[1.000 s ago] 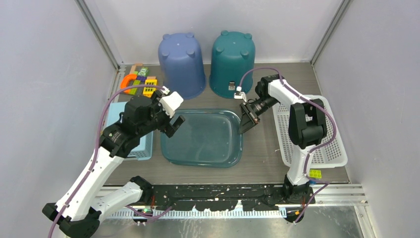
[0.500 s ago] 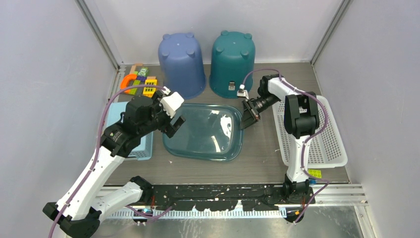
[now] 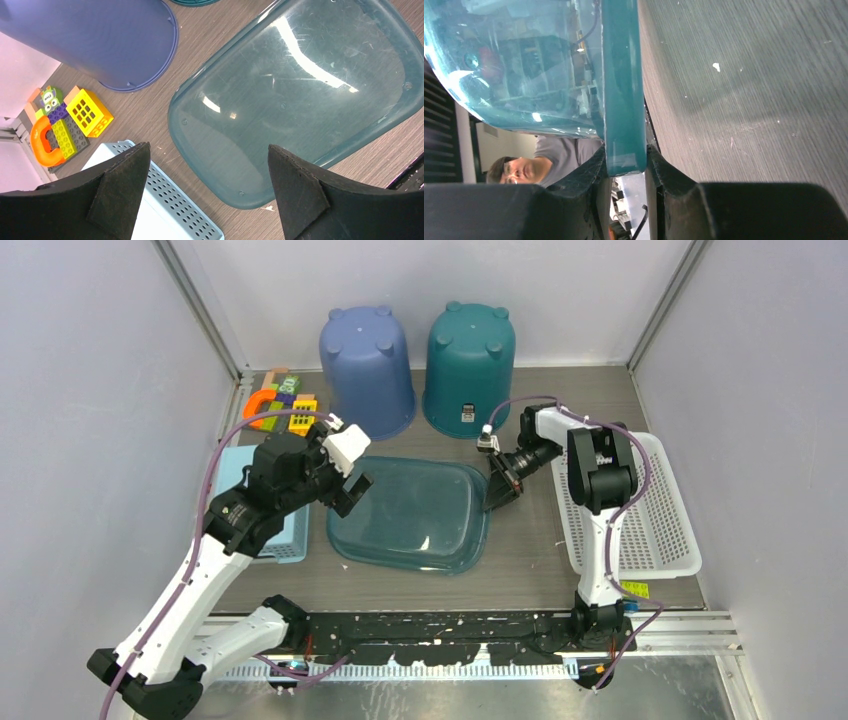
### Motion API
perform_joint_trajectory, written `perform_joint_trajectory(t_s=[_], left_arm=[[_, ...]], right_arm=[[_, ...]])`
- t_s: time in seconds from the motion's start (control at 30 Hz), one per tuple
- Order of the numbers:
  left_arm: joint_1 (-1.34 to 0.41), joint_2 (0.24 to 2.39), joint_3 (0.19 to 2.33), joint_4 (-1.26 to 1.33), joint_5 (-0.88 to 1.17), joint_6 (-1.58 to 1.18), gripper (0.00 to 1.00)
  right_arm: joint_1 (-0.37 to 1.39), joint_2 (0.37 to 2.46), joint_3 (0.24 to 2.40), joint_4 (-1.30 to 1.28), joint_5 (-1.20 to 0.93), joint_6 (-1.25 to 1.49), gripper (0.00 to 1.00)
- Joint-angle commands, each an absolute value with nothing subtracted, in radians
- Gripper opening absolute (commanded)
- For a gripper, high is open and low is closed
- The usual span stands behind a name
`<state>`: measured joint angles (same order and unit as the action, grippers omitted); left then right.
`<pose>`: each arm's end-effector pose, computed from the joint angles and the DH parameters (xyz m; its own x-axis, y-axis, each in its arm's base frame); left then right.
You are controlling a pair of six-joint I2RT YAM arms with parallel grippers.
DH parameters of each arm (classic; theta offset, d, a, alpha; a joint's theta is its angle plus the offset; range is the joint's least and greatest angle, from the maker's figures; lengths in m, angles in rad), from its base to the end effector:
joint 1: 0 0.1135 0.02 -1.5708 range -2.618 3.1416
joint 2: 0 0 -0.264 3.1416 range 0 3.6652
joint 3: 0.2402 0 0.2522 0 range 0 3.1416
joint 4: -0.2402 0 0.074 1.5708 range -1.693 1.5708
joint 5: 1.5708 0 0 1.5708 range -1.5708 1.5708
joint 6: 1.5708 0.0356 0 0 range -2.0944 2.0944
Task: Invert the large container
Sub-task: Turn the container upside down at the center of the board.
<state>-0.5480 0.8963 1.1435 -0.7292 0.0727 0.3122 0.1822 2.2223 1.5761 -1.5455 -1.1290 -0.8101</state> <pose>0.1480 -0.0934 0.3870 -0.2001 0.4810 -0.8536 0.6683 0.7041 0.2401 0.3481 0.0969 0.1513 -0.8700 -0.4752 -0.1315 -0.2762 0.2489 0.9283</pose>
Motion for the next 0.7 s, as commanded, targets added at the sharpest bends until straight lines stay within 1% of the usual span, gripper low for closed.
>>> perform_joint_trajectory(t_s=[0.0, 0.13, 0.43, 0.67], left_arm=[[-0.540, 0.893, 1.141, -0.679, 0.092, 0.293, 0.88], [-0.538, 0.893, 1.139, -0.677, 0.091, 0.294, 0.88], [-0.537, 0.885, 1.131, -0.675, 0.092, 0.294, 0.88], [-0.534, 0.886, 1.131, -0.671, 0.095, 0.292, 0.88]], right_arm=[[0.193, 2.219, 1.573, -1.740, -1.178, -0.833, 0.08], [0.194, 2.232, 1.564, -1.740, -1.181, -0.836, 0.15], [0.194, 2.277, 1.571, -1.740, -1.193, -0.833, 0.20], [0.194, 2.279, 1.574, -1.740, -1.195, -0.833, 0.31]])
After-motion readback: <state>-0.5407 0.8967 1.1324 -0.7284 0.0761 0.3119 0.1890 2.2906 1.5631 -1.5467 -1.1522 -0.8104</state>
